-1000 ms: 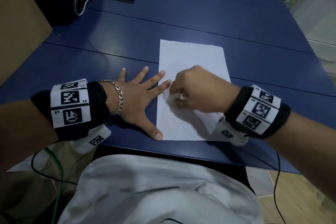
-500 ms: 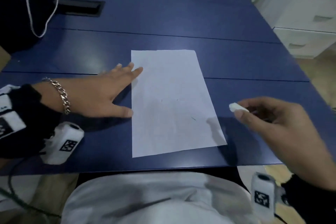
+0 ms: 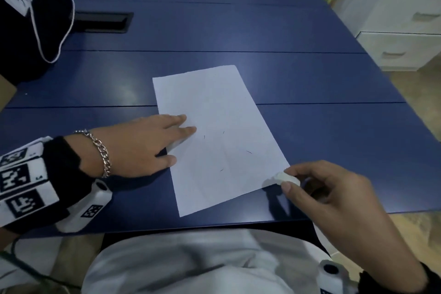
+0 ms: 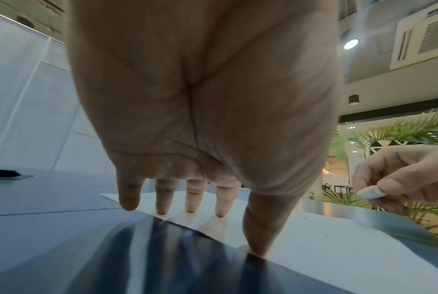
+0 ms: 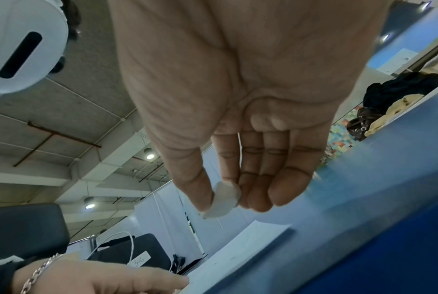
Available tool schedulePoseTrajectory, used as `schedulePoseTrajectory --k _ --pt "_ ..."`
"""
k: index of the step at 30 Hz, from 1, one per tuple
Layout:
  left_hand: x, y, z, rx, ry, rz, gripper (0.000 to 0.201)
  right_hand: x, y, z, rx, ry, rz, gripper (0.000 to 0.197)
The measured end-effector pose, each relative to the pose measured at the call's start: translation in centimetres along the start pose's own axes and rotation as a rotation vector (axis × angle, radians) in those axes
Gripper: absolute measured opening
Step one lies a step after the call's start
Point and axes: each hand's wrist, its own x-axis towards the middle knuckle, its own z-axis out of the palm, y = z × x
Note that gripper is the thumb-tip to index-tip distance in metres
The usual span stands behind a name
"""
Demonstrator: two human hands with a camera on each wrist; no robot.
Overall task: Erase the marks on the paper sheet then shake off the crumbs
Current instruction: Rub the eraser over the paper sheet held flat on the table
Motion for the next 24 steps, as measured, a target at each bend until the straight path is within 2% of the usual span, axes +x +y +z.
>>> schedulePoseTrajectory --k 6,9,12,15,19,24 --pt "-2.2 2.6 -1.0 0.211 -0.071 -0.107 0.077 -0.2 0.0 0.3 -0.022 -0.003 -0.063 0.014" --pt "-3.1 3.8 -1.7 0.281 -0.077 -0.086 0.076 -0.2 0.0 -0.1 -0.021 -0.005 -0.064 0.010" --pt "-3.3 4.6 -2.0 0.351 -0.075 -0.079 0.096 -0.1 0.1 -0.5 -0.045 -0.014 -0.053 0.004" --pt "-2.6 5.4 -2.2 0.297 0.000 -0.103 0.097 0.2 -0.2 -0.6 -0.092 -0.046 -0.070 0.005" --pt "-1.2 7.4 -2.0 0.214 0.052 -0.089 0.084 1.7 -1.0 -1.0 -0.210 -0.127 -0.144 0.007" --pt "0.5 9.3 -0.7 0.107 -0.006 -0.104 0.107 4.3 -1.5 -0.4 -0.416 -0.229 -0.234 0.017"
